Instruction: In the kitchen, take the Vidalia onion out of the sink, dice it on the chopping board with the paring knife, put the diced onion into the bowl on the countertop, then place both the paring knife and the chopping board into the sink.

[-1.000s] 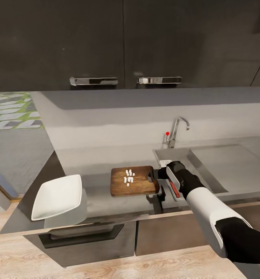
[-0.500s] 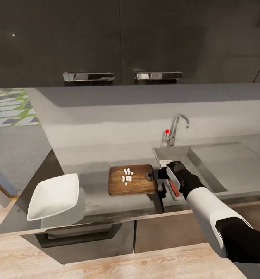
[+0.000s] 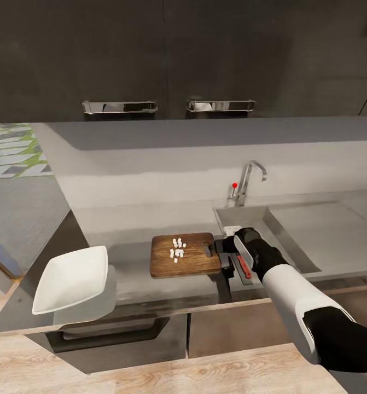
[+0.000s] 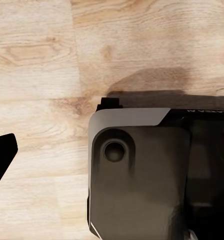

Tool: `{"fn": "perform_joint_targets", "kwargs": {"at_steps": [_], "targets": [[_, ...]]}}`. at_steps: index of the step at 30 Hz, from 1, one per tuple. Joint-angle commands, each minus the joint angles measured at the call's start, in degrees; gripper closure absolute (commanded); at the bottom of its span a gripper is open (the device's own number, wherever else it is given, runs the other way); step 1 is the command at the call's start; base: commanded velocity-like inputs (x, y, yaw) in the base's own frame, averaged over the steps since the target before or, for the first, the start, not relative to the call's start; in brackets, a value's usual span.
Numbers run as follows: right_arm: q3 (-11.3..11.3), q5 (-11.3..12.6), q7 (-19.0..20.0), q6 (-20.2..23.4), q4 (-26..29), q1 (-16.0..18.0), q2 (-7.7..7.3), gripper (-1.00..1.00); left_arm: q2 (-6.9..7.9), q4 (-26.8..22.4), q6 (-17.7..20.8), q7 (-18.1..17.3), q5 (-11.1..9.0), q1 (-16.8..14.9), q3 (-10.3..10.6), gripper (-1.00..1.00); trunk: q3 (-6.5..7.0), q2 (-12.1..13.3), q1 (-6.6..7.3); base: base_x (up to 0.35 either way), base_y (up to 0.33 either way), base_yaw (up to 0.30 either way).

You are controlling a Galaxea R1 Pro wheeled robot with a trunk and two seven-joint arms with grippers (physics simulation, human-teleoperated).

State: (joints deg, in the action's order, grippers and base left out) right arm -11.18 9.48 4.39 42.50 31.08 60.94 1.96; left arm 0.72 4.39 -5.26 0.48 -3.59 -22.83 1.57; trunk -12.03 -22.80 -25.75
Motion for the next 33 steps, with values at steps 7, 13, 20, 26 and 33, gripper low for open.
{"fn": "perform_joint_targets", "kwargs": {"at_steps": [7,13,20,26,33], "targets": [[-0.2,0.5,-0.2,0.2,0.0,0.1,-0.02,-1.0,-0.01,0.3,-0.5,0.0,-0.4,-0.1,0.2,-1.0,-0.11,-0.1,-0.03,0.023,0.031,0.0],[-0.3,0.5,-0.2,0.2,0.0,0.1,-0.02,-1.0,-0.04,0.3,-0.4,0.0,-0.4,-0.1,0.2,-1.0,-0.11,-0.1,-0.03,0.023,0.015,0.0],[-0.2,0.5,-0.2,0.2,0.0,0.1,-0.1,-1.0,-0.02,0.3,-0.4,0.0,-0.4,-0.1,0.2,-1.0,-0.38,-0.1,-0.03,0.001,0.0,0.0],[-0.2,0.5,-0.2,0.2,0.0,0.1,-0.04,-1.0,-0.01,0.3,-0.4,0.0,-0.4,-0.1,0.2,-1.0,-0.8,-0.1,-0.03,0.0,0.0,0.0],[-0.2,0.5,-0.2,0.2,0.0,0.1,-0.02,-1.0,-0.01,0.3,-0.4,0.0,-0.4,-0.1,0.2,-1.0,-1.31,-0.1,-0.03,0.0,0.0,0.0]]}}
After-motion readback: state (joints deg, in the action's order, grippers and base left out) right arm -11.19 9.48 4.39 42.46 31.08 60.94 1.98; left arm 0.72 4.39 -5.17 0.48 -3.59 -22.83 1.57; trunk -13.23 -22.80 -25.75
